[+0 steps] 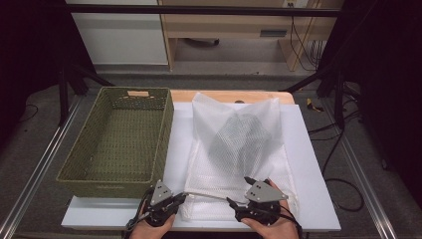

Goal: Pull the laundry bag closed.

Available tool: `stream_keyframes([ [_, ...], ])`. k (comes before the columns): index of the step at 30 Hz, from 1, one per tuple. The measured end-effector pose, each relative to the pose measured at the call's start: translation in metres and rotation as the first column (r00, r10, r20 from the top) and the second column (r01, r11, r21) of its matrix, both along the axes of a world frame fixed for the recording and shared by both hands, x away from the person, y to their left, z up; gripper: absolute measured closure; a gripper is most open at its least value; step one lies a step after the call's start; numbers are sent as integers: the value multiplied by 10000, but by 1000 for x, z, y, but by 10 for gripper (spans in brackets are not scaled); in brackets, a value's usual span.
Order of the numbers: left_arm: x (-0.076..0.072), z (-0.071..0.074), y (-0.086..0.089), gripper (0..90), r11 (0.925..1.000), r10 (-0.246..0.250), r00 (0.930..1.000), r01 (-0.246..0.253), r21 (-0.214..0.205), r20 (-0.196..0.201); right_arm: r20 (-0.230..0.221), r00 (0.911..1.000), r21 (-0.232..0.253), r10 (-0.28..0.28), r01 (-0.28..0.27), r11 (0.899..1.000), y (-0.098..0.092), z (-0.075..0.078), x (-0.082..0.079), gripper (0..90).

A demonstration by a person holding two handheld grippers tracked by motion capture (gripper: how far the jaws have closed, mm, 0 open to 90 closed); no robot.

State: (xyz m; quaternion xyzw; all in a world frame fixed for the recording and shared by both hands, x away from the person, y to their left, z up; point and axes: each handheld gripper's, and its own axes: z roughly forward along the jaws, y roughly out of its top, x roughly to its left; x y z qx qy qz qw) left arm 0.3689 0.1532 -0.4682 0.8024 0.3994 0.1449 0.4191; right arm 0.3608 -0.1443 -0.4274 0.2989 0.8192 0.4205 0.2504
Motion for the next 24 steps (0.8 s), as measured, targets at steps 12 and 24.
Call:
stream_keyframes([
  [12, -1, 2, 2, 874, 9998, 102, 9999, -102, -154, -3, -91, 9983, -586, 572, -576, 9966, 24, 7, 4, 165],
  [24, -1, 1, 2, 875, 9994, 251, 9997, -251, -234, -9, -47, 9952, -788, 982, -983, 9920, 48, 1, 8, 227],
])
